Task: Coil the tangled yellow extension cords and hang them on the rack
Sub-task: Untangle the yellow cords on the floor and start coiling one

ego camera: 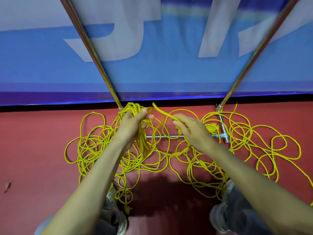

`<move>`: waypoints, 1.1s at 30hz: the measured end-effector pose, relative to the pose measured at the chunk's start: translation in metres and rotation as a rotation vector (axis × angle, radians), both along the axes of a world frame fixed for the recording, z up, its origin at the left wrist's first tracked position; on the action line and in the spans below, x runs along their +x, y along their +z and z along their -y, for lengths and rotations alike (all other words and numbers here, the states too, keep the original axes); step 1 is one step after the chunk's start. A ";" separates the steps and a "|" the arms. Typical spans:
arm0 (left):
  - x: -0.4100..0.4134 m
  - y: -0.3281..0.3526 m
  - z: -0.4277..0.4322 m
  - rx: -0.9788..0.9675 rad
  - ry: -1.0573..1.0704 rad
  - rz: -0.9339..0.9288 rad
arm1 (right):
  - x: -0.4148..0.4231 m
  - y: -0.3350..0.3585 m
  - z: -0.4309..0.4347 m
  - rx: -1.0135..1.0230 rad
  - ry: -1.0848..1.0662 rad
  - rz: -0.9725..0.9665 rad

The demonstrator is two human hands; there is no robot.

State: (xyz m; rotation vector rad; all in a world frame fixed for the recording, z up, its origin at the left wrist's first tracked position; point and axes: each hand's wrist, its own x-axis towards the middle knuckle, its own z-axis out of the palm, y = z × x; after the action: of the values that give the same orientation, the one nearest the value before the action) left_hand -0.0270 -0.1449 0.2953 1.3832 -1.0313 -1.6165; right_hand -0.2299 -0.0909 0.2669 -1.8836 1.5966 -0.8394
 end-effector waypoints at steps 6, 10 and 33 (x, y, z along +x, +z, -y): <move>-0.013 0.002 -0.014 0.095 -0.077 -0.049 | 0.022 -0.004 -0.015 -0.133 0.196 -0.217; -0.017 -0.001 -0.016 0.116 -0.086 -0.008 | 0.022 0.002 -0.014 -0.152 0.193 -0.199; 0.005 0.015 -0.001 -0.037 -0.009 -0.175 | 0.009 -0.014 -0.011 0.111 0.135 -0.309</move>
State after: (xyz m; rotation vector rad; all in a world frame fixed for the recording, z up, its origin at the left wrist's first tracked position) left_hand -0.0225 -0.1442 0.3103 1.1903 -0.9602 -1.6837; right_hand -0.2207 -0.0796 0.2530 -2.0884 1.6307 -0.4081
